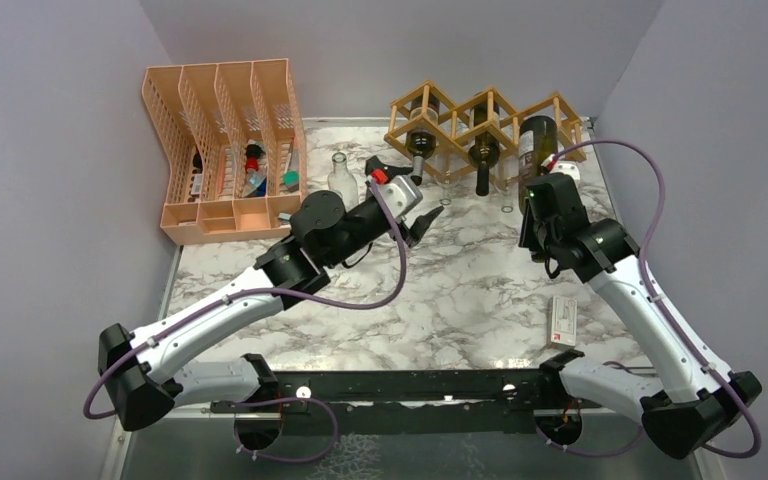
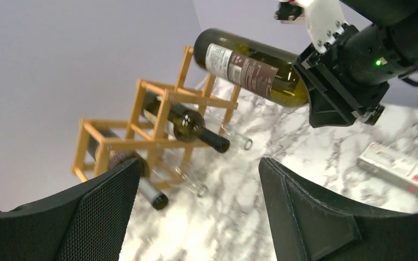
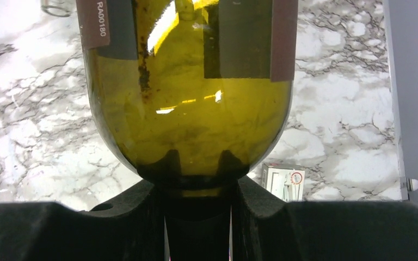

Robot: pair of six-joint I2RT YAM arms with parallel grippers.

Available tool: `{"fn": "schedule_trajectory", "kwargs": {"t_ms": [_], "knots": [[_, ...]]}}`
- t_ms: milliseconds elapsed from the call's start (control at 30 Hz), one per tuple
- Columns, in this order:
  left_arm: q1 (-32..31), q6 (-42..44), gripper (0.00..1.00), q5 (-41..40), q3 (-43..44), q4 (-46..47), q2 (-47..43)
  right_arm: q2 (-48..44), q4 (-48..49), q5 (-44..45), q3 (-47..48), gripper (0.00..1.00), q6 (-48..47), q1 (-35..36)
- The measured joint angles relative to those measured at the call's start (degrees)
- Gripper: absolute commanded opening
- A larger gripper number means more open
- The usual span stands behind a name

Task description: Put the wine bottle on the wine rack

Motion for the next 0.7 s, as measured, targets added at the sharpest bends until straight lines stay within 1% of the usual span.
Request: {"fn": "schedule_trajectory", "kwargs": {"t_ms": [133,300,433,567,700], "knots": [[-0.02,-10.56,0.86,-6.12,2.38,-7.26,-2.25,0.70,-0.04,-3.28,-0.07,0.01,-0.24,-4.52],[-0.02,-18.36,0.90,-13.05,6.62,-17.97,-4.22,2.47,-0.09,-6.49,-0.46,0.01,-0.76,-8.09],[-0.02,-21.24,0.93,-15.58,6.56,-22.75,-7.96,4.00,-0.02,-9.07,-3.15,0.01,-1.11,-12.07],[-0.02,-21.99,0.96,-16.55,6.03,-24.44,-10.38,5.18,-0.04,-10.73,-5.57,0.01,-1.27,-15.15],[-0.02,-21.99,0.97,-17.18,5.51,-25.81,-10.75,6.54,0.72,-12.09,-6.49,0.01,-2.14,-17.62]]}}
